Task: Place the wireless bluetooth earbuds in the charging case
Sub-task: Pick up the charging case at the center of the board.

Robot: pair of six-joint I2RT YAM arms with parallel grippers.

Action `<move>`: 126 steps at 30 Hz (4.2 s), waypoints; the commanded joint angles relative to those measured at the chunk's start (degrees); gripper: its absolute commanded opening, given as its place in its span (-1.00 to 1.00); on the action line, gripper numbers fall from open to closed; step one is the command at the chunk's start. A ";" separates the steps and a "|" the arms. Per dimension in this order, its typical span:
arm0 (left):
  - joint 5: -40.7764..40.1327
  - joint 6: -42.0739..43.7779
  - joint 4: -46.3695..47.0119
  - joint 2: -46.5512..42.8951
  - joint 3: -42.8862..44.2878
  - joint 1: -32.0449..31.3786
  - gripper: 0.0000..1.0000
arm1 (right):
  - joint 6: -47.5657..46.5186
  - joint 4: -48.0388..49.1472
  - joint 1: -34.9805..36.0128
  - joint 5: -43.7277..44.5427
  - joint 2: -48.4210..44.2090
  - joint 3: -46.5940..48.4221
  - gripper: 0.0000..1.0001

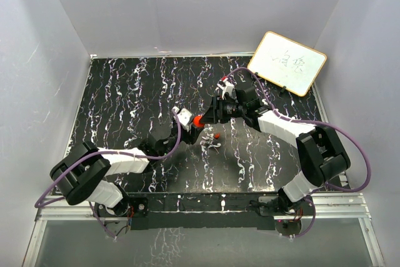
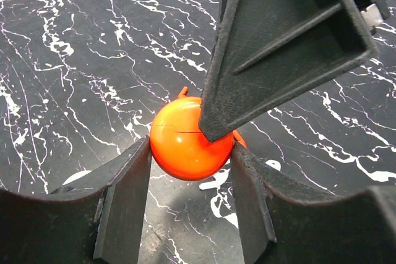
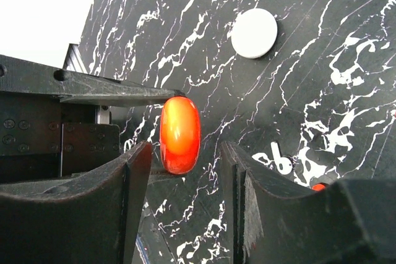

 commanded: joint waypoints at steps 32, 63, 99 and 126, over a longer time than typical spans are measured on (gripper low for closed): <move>3.36 5.94 22.34 1.82 -7.84 0.24 -1.00 | 4.40 7.55 0.28 -4.59 -1.55 0.56 -0.83; 1.64 6.40 36.29 13.53 -8.10 0.25 -1.00 | 7.37 9.65 0.35 -4.55 -1.91 -0.62 -0.96; 1.44 6.68 18.60 5.99 -2.32 0.14 -1.00 | -5.39 -7.41 4.23 11.18 -0.50 5.21 -1.00; -2.55 4.77 7.57 2.79 0.58 0.11 -1.00 | -12.41 -11.55 14.35 37.06 -4.05 6.13 -1.00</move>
